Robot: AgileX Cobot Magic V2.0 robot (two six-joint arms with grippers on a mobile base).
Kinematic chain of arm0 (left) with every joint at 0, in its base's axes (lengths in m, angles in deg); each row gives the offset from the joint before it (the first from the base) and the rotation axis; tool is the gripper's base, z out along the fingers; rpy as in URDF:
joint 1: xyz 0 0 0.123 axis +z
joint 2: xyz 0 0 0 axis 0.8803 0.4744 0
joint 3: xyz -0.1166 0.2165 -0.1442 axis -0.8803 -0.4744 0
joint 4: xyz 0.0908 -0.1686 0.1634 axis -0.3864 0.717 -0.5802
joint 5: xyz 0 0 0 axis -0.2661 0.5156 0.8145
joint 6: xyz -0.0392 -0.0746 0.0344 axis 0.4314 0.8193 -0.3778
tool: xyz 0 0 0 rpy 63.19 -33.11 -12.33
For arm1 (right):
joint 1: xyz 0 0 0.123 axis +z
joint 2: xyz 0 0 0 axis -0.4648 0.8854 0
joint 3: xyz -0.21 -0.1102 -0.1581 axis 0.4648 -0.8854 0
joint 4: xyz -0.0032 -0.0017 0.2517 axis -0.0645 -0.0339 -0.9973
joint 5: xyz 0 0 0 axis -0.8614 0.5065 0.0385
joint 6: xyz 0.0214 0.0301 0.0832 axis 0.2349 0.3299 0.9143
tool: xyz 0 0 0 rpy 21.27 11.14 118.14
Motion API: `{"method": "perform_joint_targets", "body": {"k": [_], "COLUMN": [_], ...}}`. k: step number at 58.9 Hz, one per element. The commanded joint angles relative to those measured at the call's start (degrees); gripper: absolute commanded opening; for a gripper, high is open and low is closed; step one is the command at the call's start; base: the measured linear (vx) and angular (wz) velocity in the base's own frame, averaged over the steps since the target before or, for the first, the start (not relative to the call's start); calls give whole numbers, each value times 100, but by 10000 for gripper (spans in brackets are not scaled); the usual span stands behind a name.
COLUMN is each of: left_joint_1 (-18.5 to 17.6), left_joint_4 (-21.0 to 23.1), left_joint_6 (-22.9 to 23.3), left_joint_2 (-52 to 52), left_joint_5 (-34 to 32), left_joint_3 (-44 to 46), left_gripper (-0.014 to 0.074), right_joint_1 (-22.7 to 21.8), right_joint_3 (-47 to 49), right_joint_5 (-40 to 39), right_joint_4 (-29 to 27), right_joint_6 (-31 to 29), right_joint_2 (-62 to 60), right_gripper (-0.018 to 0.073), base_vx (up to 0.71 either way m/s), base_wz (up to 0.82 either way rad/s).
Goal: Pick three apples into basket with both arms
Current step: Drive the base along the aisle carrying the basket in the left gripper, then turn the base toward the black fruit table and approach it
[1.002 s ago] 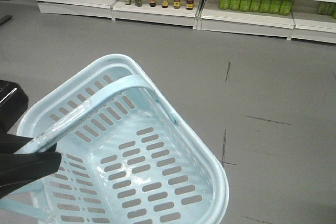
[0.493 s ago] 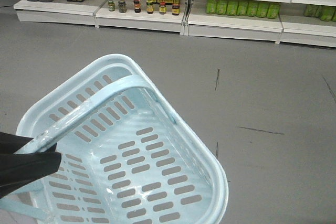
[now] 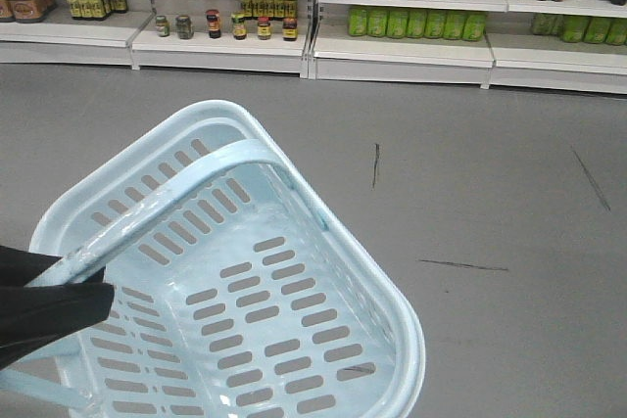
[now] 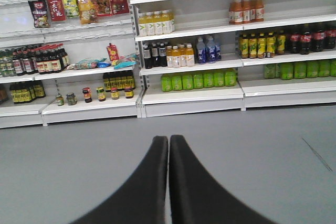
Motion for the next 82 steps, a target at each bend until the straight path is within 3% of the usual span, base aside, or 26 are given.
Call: {"method": "perform_joint_targets", "body": {"k": [1,82], "left_joint_1": [-34,-34], "left_joint_4": [362,362], "left_joint_6": [24,24], "left_joint_2": [-21,-21], "left_joint_5": [-387,-387], "left_joint_3": [173,173], "left_gripper": [-6,-6], "right_joint_1": [-24,-24], "right_joint_3": [-64,-64], "right_joint_5": [-418,-418], "right_joint_4": [53,53], "right_joint_6": [-45,-45], "right_joint_2": [-68,-68], "right_gripper": [-9,-9], "base_vx": [27,19], "base_wz": [-20,-50]}}
